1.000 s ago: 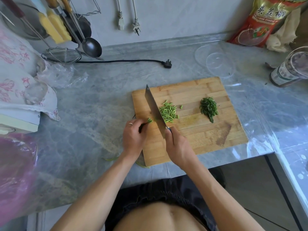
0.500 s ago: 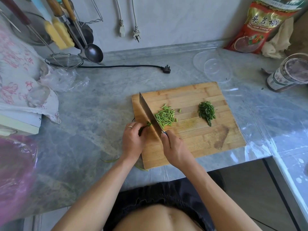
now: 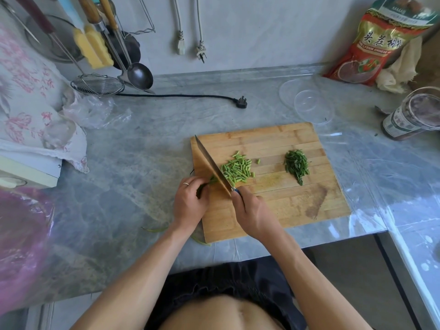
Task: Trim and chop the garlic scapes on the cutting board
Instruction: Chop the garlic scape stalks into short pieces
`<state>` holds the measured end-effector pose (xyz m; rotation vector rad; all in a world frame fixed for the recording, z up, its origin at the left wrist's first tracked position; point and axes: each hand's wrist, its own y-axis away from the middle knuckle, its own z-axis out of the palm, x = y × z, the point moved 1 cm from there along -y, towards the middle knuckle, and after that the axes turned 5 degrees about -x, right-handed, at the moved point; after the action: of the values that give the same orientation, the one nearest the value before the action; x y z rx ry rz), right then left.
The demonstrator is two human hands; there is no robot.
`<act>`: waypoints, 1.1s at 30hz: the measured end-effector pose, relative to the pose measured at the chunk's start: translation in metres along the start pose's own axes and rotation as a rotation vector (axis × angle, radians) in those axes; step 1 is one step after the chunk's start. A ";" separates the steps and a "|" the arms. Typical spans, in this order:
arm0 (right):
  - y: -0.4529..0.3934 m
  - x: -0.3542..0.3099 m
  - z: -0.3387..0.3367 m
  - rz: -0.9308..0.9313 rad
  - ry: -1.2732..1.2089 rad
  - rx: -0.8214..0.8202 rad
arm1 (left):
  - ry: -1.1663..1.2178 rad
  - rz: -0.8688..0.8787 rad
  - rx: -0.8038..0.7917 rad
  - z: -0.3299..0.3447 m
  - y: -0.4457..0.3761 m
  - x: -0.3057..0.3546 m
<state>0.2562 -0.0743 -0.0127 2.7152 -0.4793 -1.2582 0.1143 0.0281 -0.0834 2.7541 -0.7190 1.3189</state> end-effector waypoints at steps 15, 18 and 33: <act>-0.003 -0.016 0.010 0.104 -0.141 -0.026 | -0.015 -0.038 0.032 0.004 0.003 0.004; 0.007 -0.022 0.007 0.025 -0.067 0.006 | 0.010 -0.095 0.049 0.005 0.002 0.007; 0.019 -0.023 0.013 0.048 0.019 -0.066 | 0.090 -0.185 0.085 -0.002 -0.002 0.018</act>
<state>0.2282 -0.0844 -0.0004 2.6433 -0.4886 -1.2131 0.1234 0.0228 -0.0690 2.7241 -0.4020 1.4527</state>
